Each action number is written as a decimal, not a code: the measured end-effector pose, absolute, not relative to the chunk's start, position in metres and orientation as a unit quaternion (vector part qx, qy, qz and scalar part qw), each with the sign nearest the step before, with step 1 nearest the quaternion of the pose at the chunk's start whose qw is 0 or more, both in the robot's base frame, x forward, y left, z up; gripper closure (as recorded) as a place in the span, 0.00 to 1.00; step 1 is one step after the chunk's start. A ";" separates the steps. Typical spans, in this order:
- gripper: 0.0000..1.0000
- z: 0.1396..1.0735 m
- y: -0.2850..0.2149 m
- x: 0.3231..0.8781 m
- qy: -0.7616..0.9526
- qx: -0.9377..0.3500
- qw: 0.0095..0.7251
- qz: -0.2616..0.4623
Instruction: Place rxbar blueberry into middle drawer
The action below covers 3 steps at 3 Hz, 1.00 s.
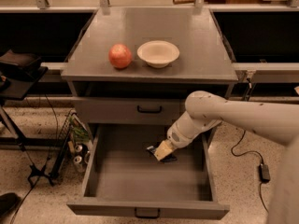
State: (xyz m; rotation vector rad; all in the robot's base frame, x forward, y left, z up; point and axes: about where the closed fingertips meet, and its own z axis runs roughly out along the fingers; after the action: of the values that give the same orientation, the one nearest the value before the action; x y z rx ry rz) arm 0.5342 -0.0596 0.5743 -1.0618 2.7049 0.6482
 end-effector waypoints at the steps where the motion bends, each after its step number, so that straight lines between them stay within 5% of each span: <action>1: 1.00 0.528 -0.050 0.546 0.907 -0.346 0.038 0.237; 3: 1.00 0.487 -0.053 0.539 0.917 -0.306 -0.031 0.253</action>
Offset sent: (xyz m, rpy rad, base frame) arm 0.0108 0.0072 -0.1008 -0.0043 0.2818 -0.0317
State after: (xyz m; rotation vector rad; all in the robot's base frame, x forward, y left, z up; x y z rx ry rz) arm 0.5387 -0.0531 0.4868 -0.9818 2.9400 0.8097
